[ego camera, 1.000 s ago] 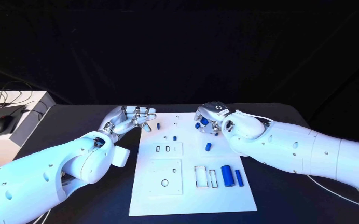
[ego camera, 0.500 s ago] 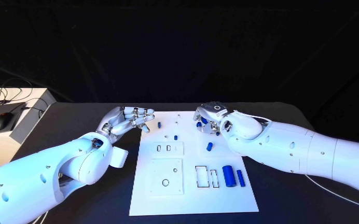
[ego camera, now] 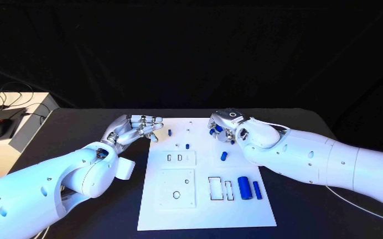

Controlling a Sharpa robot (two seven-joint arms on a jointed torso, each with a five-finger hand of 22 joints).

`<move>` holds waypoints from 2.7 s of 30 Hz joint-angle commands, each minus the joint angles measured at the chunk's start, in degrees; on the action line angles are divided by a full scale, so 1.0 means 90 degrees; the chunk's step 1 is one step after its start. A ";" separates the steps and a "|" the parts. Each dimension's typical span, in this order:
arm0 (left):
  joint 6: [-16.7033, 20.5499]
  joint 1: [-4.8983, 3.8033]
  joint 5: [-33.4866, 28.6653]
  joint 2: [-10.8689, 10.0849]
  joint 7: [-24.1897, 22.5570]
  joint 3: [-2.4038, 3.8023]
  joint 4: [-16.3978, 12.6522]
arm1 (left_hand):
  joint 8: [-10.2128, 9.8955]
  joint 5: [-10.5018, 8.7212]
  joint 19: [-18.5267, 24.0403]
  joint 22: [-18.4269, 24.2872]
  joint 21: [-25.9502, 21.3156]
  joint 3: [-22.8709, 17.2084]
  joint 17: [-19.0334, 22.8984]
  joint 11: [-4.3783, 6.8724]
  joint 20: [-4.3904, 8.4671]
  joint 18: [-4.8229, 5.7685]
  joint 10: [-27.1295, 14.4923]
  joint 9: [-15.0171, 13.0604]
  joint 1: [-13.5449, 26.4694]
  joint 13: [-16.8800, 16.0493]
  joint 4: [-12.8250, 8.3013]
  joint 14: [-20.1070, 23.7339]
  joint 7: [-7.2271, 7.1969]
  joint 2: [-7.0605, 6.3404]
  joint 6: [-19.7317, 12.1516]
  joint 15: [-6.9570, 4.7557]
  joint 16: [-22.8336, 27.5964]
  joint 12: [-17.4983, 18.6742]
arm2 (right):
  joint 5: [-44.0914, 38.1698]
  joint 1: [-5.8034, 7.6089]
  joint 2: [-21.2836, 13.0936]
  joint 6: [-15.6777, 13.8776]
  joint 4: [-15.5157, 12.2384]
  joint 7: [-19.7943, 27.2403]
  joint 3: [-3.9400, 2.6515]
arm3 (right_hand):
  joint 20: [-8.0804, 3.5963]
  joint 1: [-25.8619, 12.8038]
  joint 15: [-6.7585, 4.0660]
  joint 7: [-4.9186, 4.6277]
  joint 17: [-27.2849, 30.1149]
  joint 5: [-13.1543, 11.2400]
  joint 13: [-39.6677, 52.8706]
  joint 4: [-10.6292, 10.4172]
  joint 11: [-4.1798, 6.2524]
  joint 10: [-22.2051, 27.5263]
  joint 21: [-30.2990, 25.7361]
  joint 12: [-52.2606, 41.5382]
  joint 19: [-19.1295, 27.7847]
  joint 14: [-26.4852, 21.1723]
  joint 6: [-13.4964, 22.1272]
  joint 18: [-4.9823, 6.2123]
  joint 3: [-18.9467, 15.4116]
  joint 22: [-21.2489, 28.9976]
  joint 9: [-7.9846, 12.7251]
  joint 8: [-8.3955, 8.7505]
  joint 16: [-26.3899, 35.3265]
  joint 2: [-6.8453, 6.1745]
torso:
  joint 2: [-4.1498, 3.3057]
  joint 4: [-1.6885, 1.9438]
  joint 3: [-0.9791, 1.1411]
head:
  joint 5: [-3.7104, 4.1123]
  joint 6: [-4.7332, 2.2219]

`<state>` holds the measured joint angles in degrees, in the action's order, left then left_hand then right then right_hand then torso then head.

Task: Assemble the parts on the task board

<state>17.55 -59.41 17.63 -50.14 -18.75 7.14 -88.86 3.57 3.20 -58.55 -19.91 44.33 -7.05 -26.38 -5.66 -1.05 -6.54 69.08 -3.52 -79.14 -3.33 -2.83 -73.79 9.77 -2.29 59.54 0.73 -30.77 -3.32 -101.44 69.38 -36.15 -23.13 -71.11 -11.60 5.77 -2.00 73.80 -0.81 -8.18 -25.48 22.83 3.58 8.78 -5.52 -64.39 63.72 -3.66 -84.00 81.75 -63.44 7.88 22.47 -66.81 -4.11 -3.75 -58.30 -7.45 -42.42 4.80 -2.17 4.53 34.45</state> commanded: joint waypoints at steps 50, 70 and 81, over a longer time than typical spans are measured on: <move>-0.0069 0.0000 -0.0002 -0.0003 0.0157 0.0005 0.0162 | 0.0000 -0.0015 -0.0024 0.0069 0.0012 -0.0002 0.0034 -0.0004 -0.0020 -0.0095 -0.0071 -0.0008 -0.0008 -0.0006 0.0066 0.0008 -0.0002 0.0039 -0.0060 0.0019 0.0025 -0.0003 | -0.0062 0.0027 0.0257 -0.1145 -0.0144 -0.0158 -0.0142 | -0.0142 0.0159 -0.0187 0.0217 -0.0214 -0.0965 0.0001 0.0170 0.0276 -0.0872 0.0304 0.0029 -0.0357 -0.0022 -0.0650 -0.0208 0.0110 -0.1324 -0.0295 0.0004 -0.0111 0.0746 | -0.0137 0.0013 -0.0020 | -0.0027 -0.0151; -0.0079 -0.0004 -0.0002 -0.0022 0.0168 0.0021 0.0047 | 0.0001 -0.0015 -0.0018 0.0086 0.0028 0.0001 0.0039 -0.0007 -0.0021 -0.0095 -0.0082 -0.0009 -0.0007 -0.0007 0.0068 0.0010 -0.0005 0.0036 -0.0067 0.0020 0.0018 -0.0004 | -0.0082 0.0029 0.0829 -0.1219 0.0430 -0.0210 -0.0226 | -0.0138 0.0169 -0.0183 0.0212 -0.0229 -0.0972 0.0001 0.0160 0.0271 -0.0853 0.0040 0.0029 -0.0450 -0.0018 -0.0642 -0.0211 0.0107 -0.1623 -0.0293 0.0003 -0.0086 0.0735 | -0.0193 0.0066 -0.0059 | -0.0007 -0.0125; -0.0083 -0.0007 -0.0002 -0.0024 0.0173 0.0047 0.0007 | 0.0001 -0.0015 -0.0018 0.0086 0.0028 0.0001 0.0039 -0.0007 -0.0021 -0.0095 -0.0082 -0.0009 -0.0007 -0.0007 0.0068 0.0010 -0.0005 0.0036 -0.0067 0.0020 0.0018 -0.0004 | -0.0089 0.0029 0.0955 -0.1175 0.0565 -0.0188 -0.0239 | -0.0137 0.0171 -0.0181 0.0209 -0.0233 -0.0968 0.0000 0.0158 0.0268 -0.0847 -0.0041 0.0029 -0.0465 -0.0018 -0.0635 -0.0209 0.0106 -0.1710 -0.0291 0.0004 -0.0079 0.0727 | -0.0209 0.0089 -0.0072 | -0.0019 -0.0107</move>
<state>17.58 -59.44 17.60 -50.40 -17.01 7.52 -88.57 3.56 3.20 -58.55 -19.18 44.33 -7.04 -26.09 -5.64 -1.04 -6.53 68.70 -3.51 -79.14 -3.33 -2.52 -73.79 9.70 -2.29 59.18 0.74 -30.77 -3.32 -101.53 69.61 -27.70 -33.32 -66.24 -13.10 3.67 -3.06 74.07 -2.06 -6.21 -27.49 13.94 3.47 10.12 -4.58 -70.20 63.54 -3.11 -84.01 81.61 -68.69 6.15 23.47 -74.91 -6.69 -3.52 -59.07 -2.25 -44.24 5.48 -2.73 4.39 33.39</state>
